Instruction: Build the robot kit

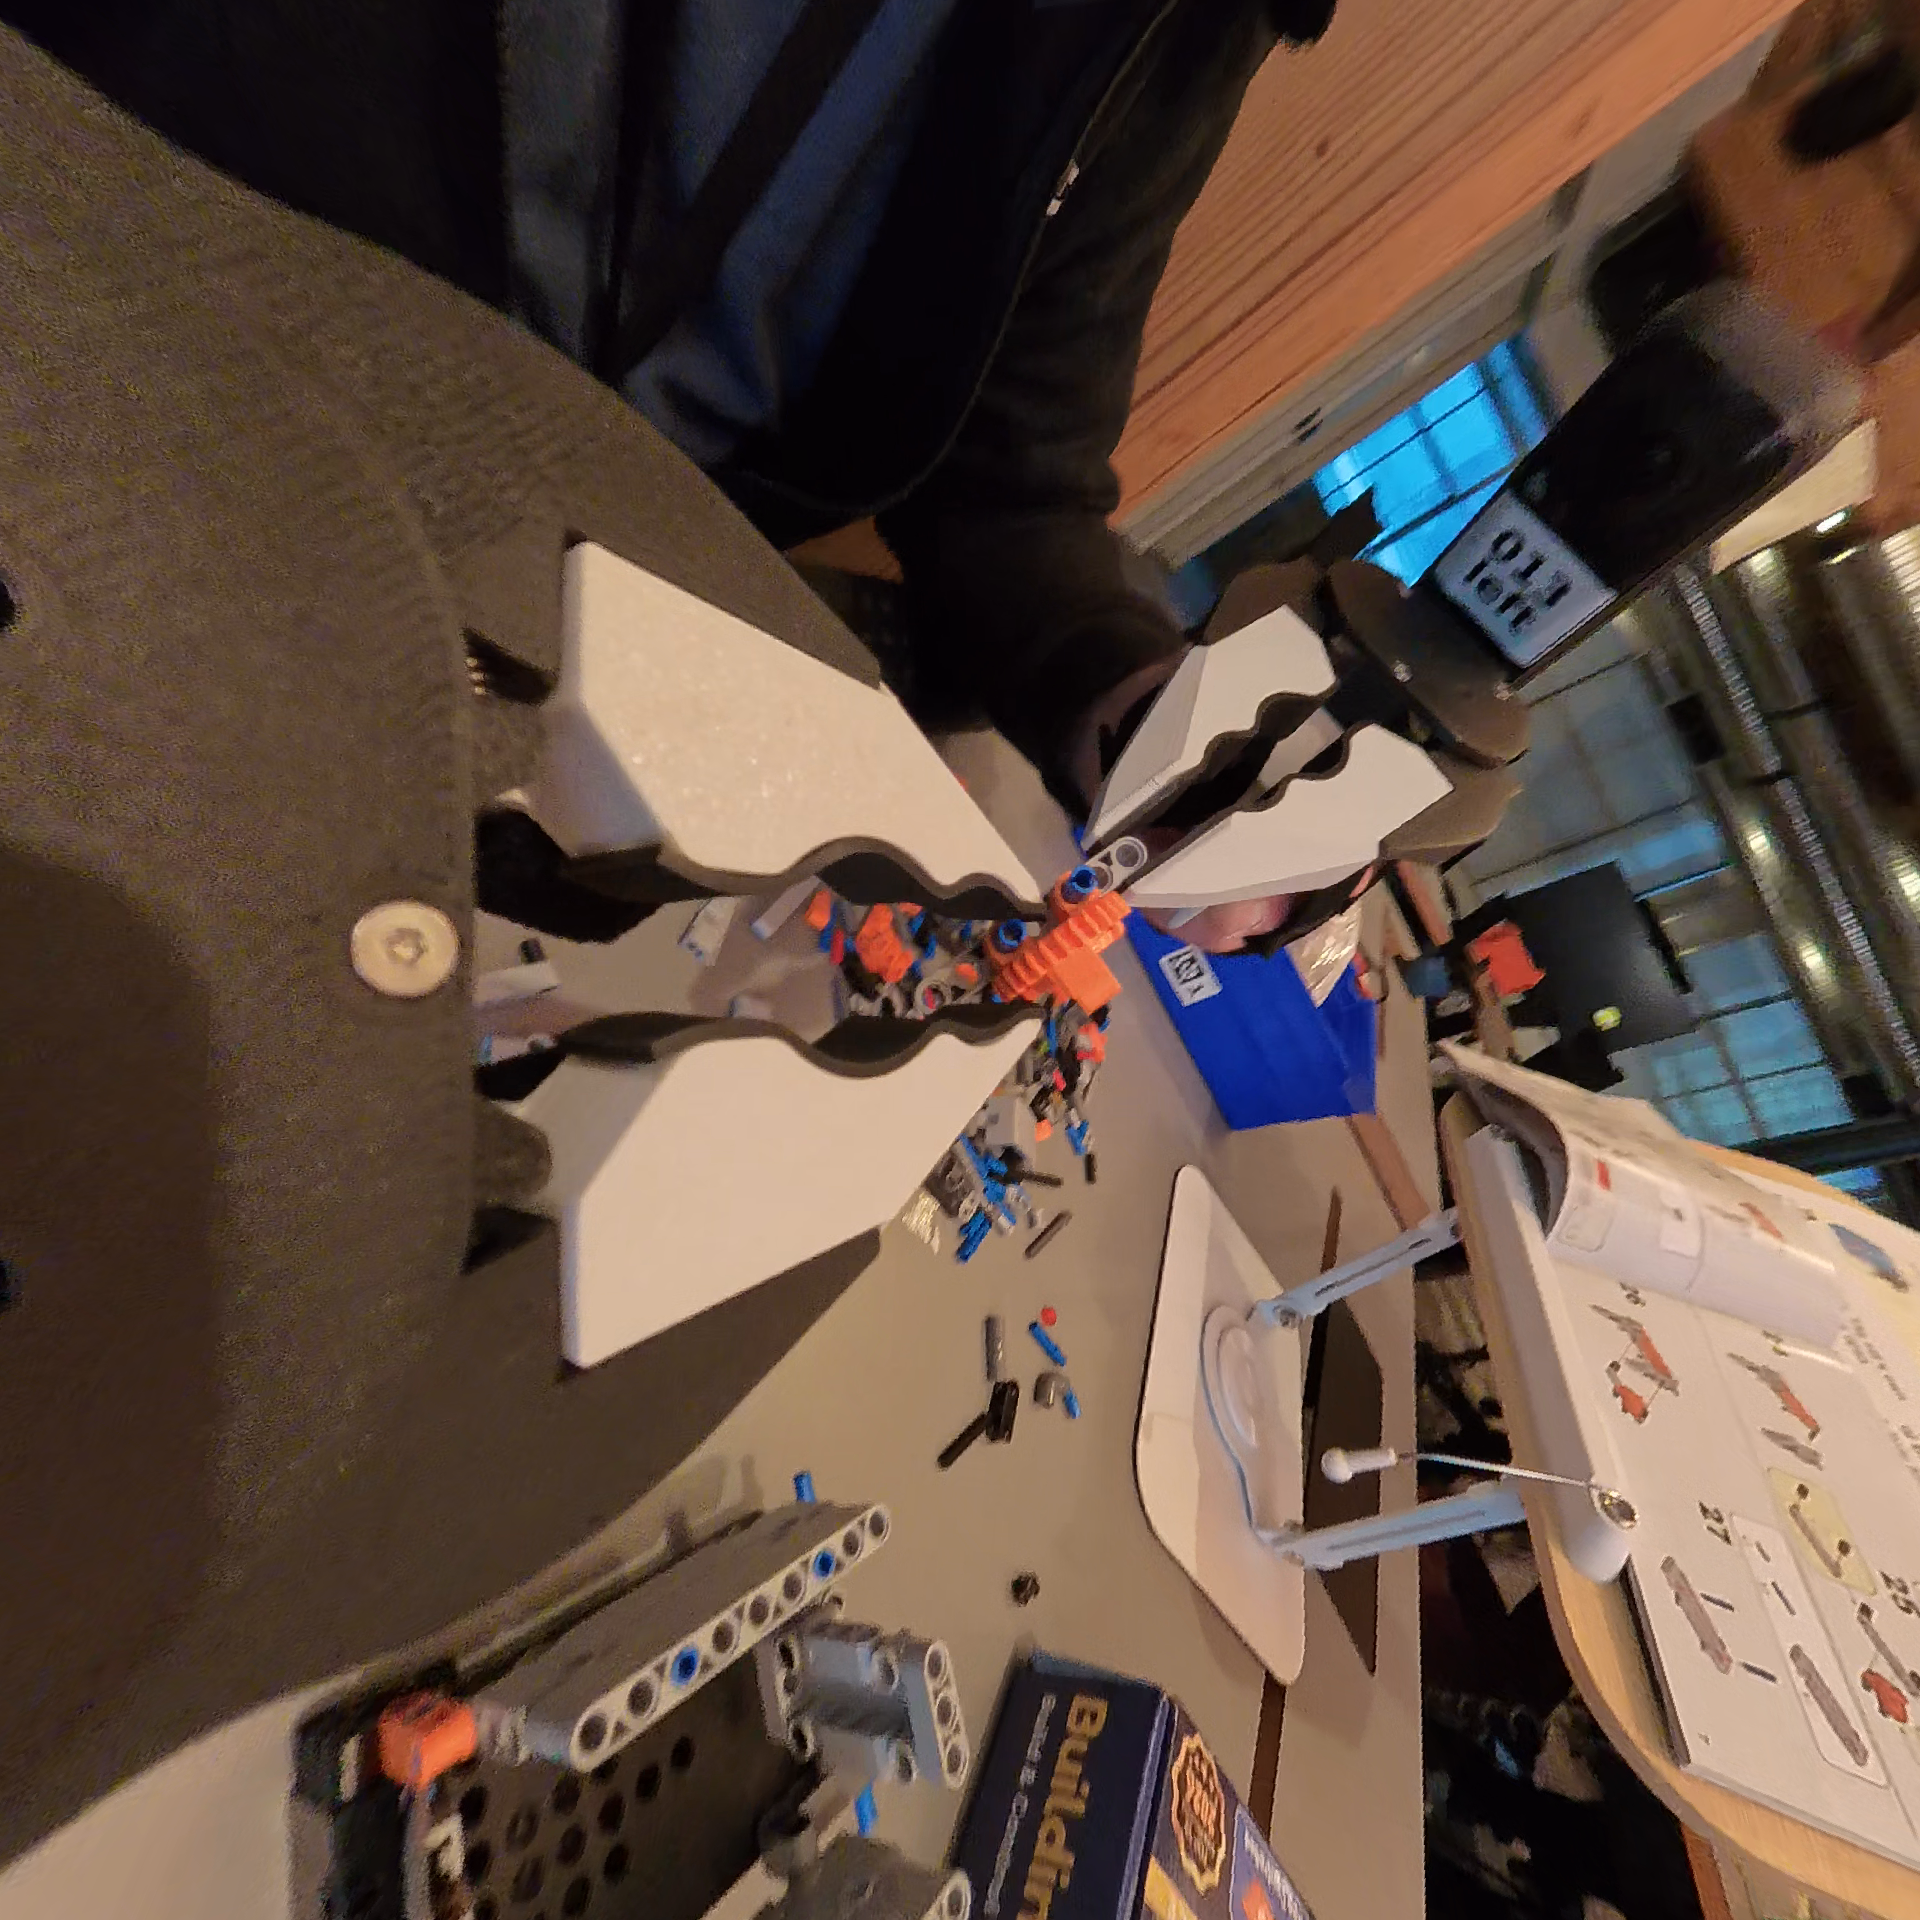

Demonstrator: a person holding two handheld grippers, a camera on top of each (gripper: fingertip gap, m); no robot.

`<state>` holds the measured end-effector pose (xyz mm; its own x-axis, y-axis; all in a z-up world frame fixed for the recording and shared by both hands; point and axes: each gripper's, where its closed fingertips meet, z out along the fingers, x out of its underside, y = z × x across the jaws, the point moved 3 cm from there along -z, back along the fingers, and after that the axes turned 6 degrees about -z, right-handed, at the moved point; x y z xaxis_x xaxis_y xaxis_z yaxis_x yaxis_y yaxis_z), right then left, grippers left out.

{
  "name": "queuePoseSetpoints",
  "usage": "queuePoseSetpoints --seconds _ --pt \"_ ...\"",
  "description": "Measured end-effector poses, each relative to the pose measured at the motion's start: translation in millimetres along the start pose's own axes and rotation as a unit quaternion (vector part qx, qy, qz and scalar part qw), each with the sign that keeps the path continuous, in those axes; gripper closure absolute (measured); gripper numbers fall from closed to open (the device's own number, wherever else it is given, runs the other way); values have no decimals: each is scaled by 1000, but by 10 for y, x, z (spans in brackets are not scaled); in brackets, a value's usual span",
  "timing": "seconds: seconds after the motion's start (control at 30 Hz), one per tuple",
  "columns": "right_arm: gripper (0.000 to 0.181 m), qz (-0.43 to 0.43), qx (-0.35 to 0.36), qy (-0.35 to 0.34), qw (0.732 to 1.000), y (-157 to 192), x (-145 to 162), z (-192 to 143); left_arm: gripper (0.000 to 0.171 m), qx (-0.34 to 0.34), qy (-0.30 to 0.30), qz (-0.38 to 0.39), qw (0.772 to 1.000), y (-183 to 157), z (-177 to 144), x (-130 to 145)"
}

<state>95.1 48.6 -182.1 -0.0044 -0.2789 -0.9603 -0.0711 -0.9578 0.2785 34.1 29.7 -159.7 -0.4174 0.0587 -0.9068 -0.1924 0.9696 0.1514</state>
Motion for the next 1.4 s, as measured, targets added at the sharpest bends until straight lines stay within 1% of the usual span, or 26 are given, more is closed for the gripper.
queuePoseSetpoints --seconds 0.07,0.2,0.5,0.8,1.03,1.13,1.4 --pt "168 19 -12 -14 1000 1 -11 18 166 3 -12 -8 1000 8 -20 -26" --pt "168 29 -25 -33 999 17 -37 21 166 11 -32 -18 999 8 -47 -63" --pt "169 29 -16 -53 998 -20 -66 -85 166 8 -47 -24 999 20 -32 -68" --pt "169 31 -22 -81 996 -28 -115 -154 153 11 -59 -54 997 68 32 -14" --pt "169 29 -26 -77 996 -33 -85 -142 147 13 -60 -60 996 55 68 -5" --pt "169 27 -29 -74 996 -26 -72 -129 139 15 -61 -67 996 59 81 3" --pt "169 23 -31 -65 997 -21 -33 -107 126 27 -63 -73 995 17 133 7"
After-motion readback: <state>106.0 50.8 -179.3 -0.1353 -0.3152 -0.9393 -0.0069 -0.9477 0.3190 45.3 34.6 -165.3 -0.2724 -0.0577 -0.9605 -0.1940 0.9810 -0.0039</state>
